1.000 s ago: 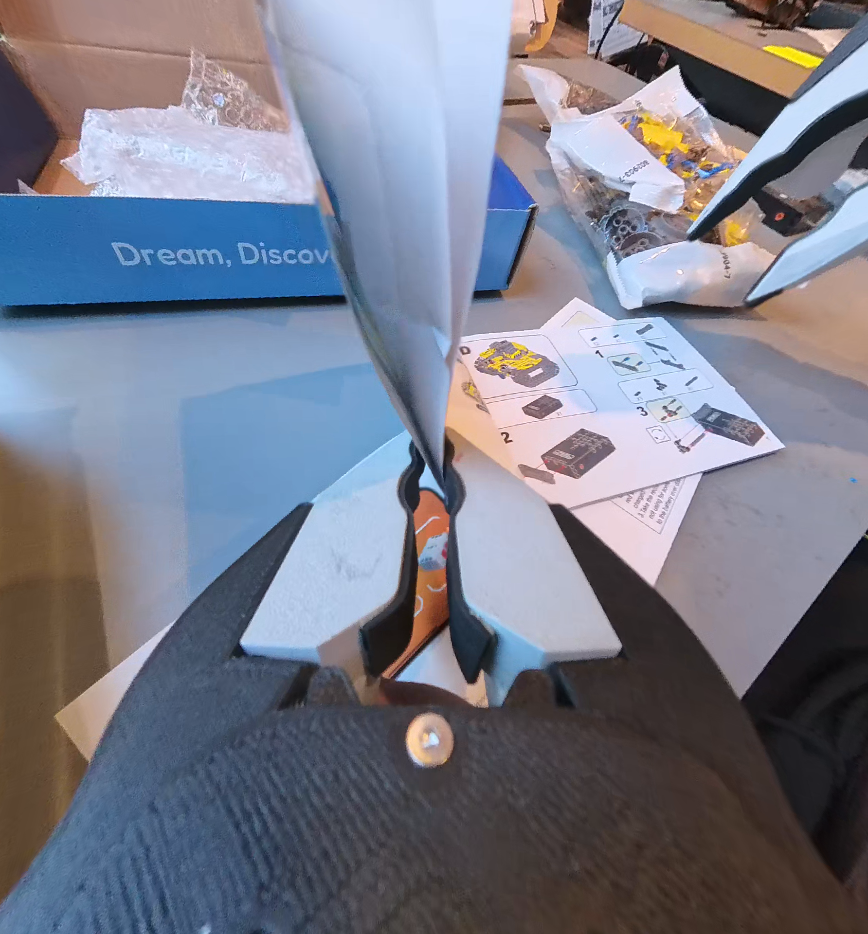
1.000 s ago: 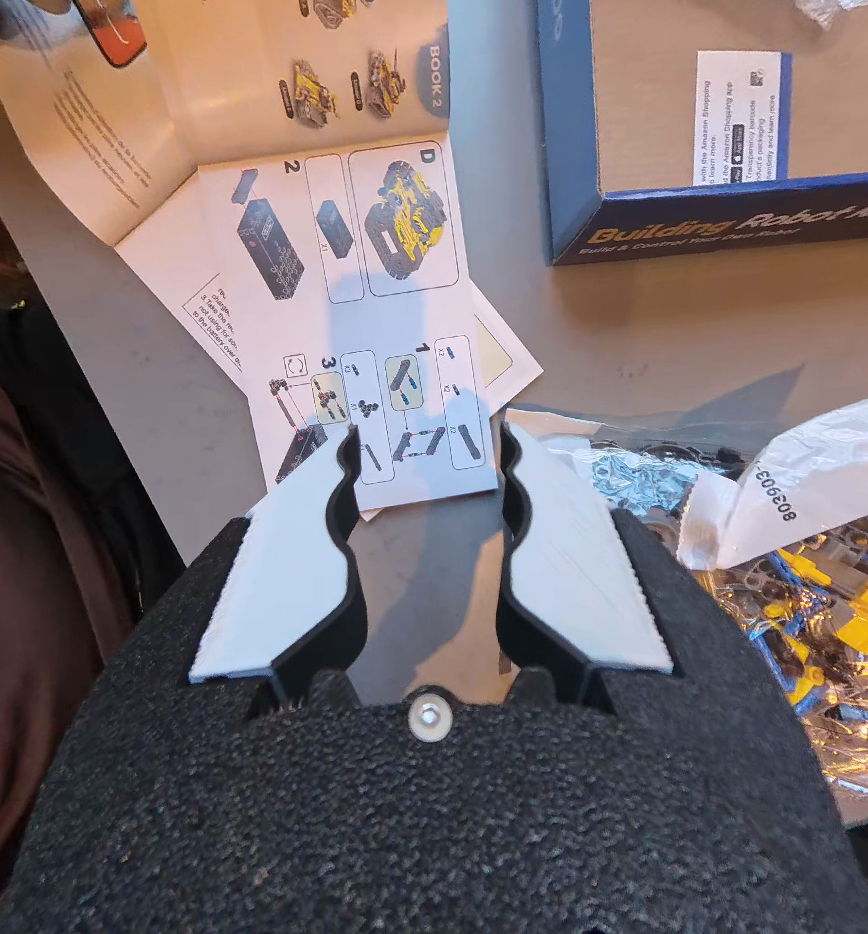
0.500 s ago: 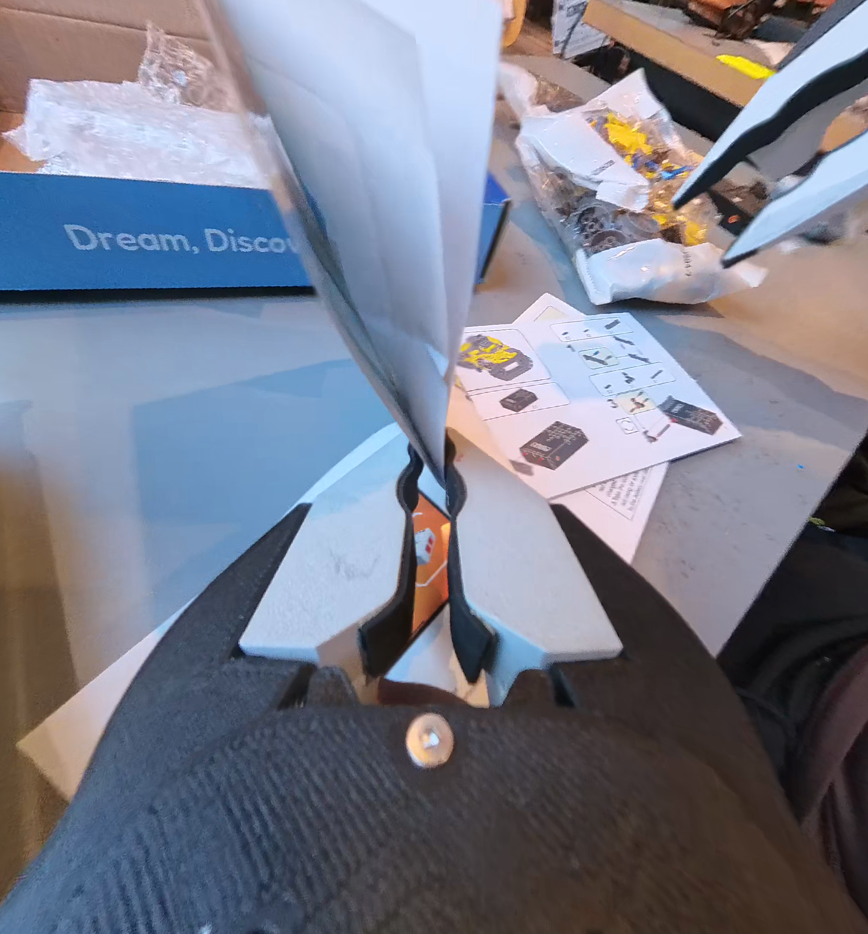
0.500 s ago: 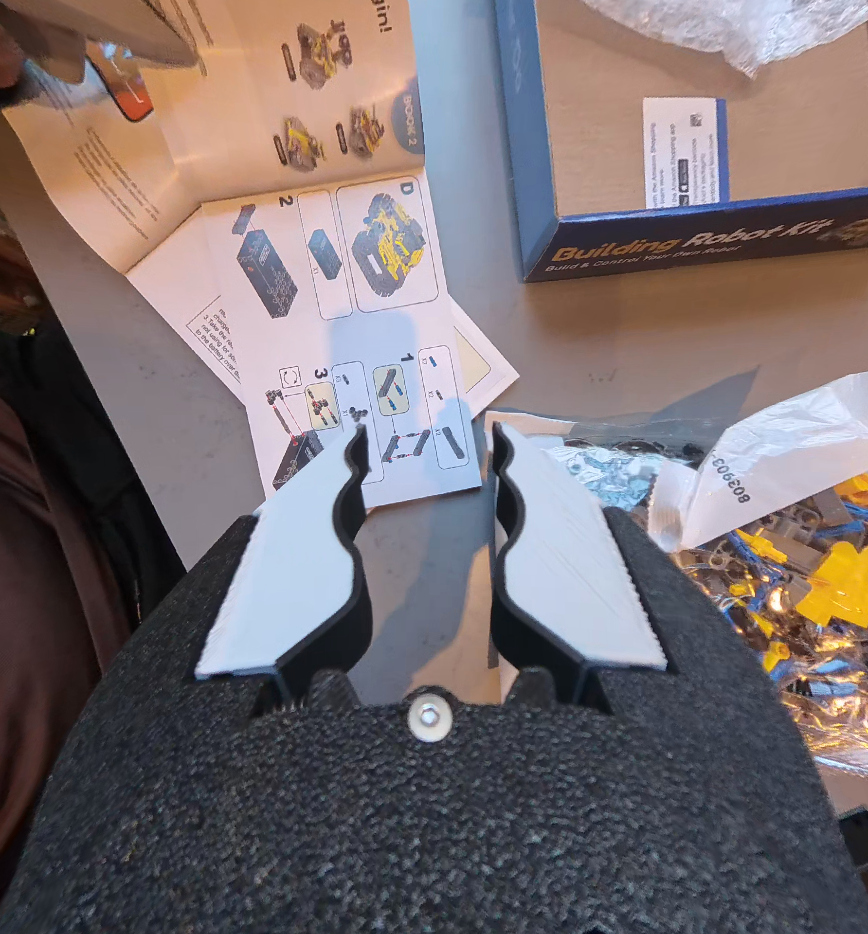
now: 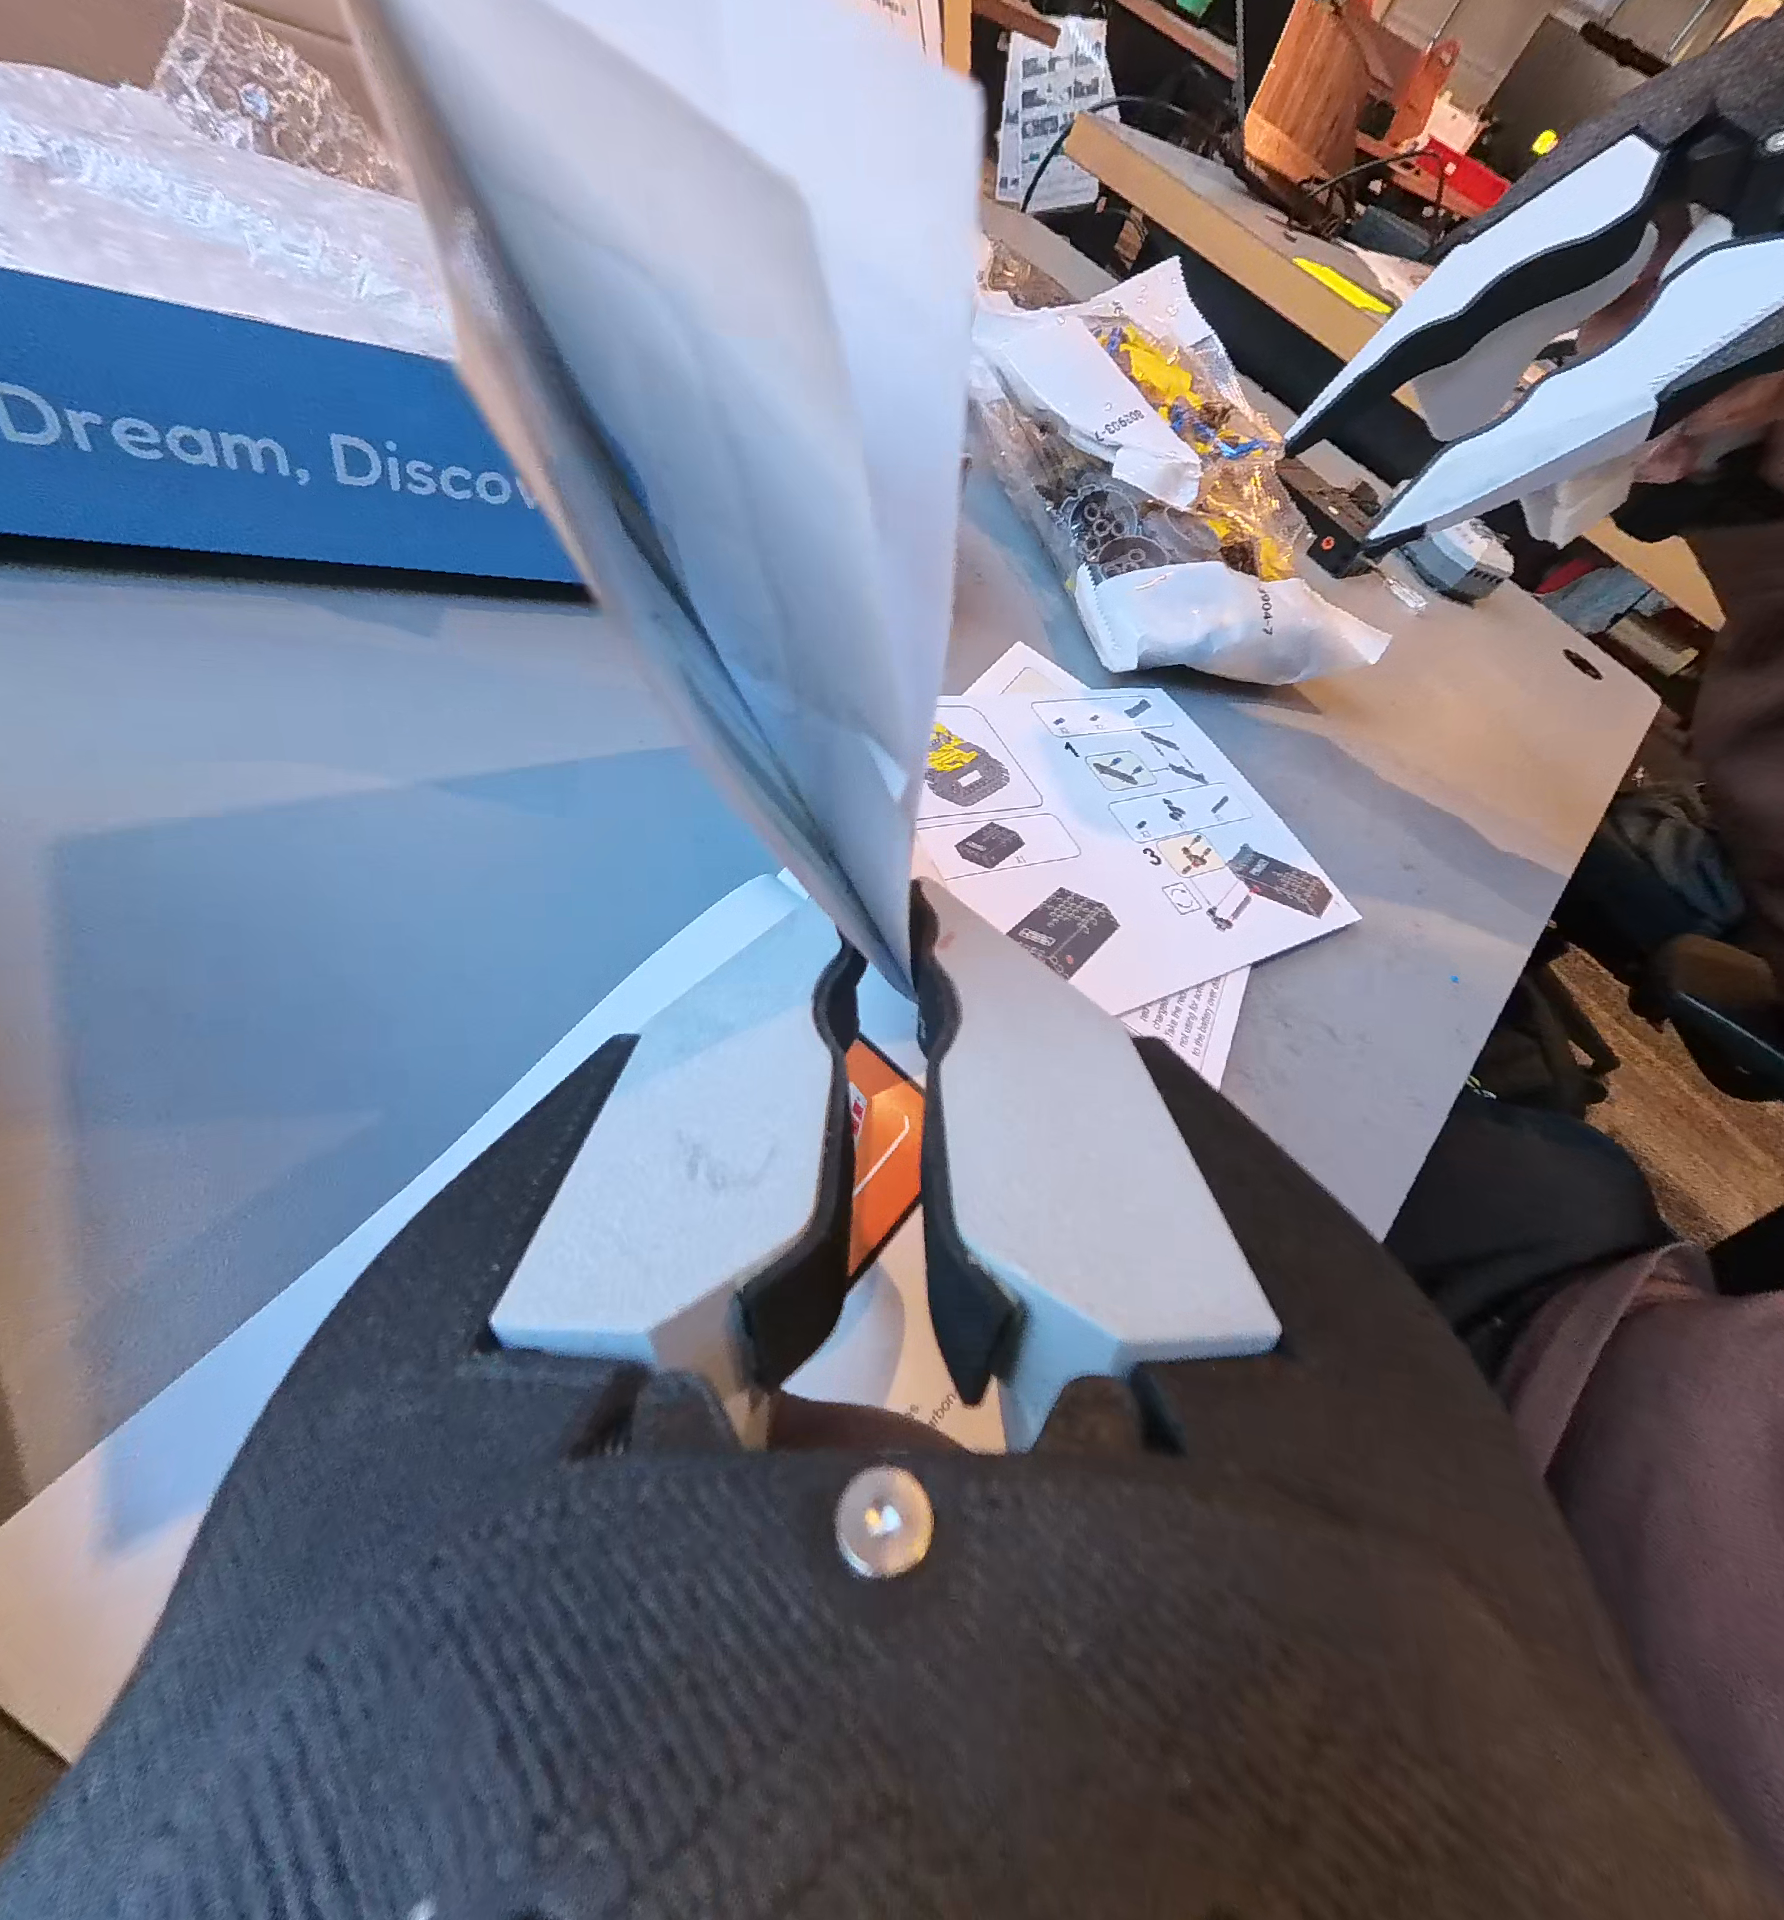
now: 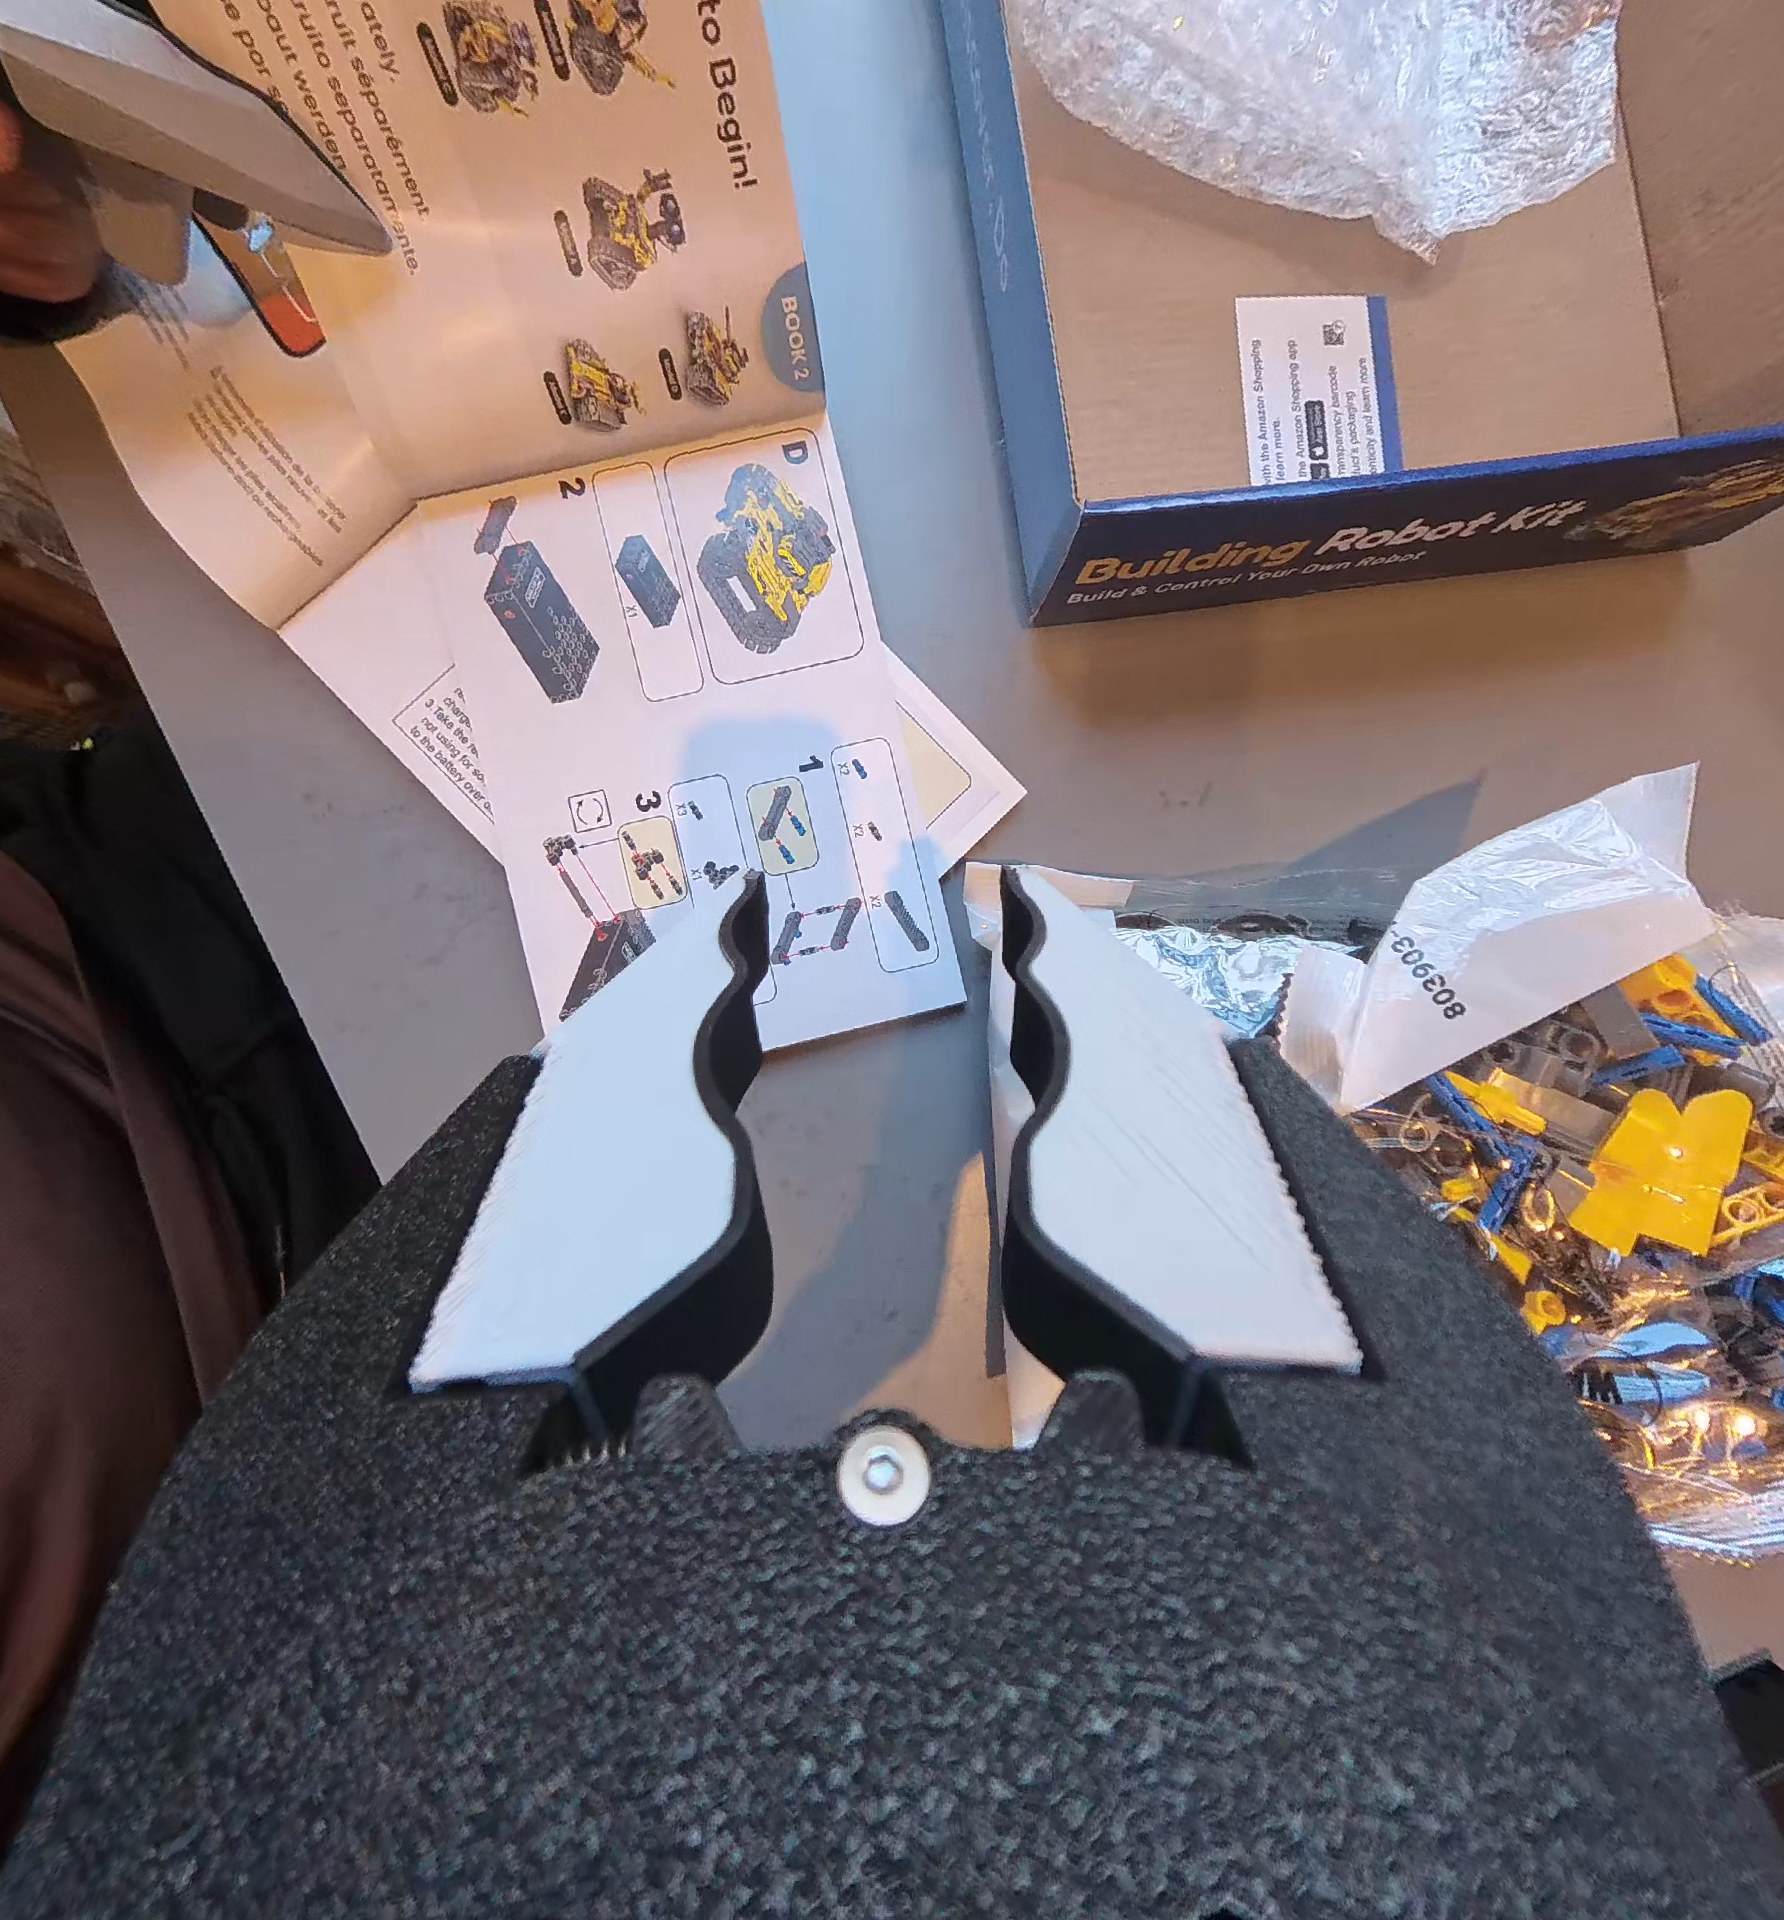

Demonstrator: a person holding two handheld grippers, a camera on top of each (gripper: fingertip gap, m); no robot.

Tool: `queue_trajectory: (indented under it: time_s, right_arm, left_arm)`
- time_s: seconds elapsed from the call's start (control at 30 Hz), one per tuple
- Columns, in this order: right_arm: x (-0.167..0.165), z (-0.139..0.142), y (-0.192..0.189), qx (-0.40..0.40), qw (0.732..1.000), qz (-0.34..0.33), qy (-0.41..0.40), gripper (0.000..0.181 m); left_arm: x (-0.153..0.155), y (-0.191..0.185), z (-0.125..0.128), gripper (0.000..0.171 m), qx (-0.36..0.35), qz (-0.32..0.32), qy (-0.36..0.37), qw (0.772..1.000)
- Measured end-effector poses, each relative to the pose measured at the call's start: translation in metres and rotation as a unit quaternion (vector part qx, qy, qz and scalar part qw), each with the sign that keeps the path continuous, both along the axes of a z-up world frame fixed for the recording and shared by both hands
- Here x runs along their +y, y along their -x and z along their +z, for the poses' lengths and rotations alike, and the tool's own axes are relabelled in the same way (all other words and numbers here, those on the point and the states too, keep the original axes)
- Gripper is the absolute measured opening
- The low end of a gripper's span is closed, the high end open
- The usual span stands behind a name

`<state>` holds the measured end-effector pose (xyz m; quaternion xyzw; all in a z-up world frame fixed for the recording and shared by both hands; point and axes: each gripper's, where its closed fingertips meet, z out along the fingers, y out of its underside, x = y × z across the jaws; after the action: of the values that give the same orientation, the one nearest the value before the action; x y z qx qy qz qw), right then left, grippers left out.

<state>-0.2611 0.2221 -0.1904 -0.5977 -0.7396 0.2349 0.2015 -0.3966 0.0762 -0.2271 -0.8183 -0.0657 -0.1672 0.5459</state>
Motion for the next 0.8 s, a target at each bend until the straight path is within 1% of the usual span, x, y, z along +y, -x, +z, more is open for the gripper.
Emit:
queue_trajectory:
  time_s: [0.33, 0.8]
  right_arm:
    - [-0.0021, -0.0012, 0.0007, -0.001, 1.000, 0.005, -0.003, 0.045]
    - [0.0025, 0.0052, -0.0001, 0.011, 1.000, -0.002, -0.004, 0.043]
  left_arm:
    - [-0.0001, 0.0000, -0.0005, 0.002, -0.002, 0.000, 0.001, 1.000]
    - [-0.0003, -0.0002, -0.0009, 0.002, -0.002, 0.000, 0.002, 1.000]
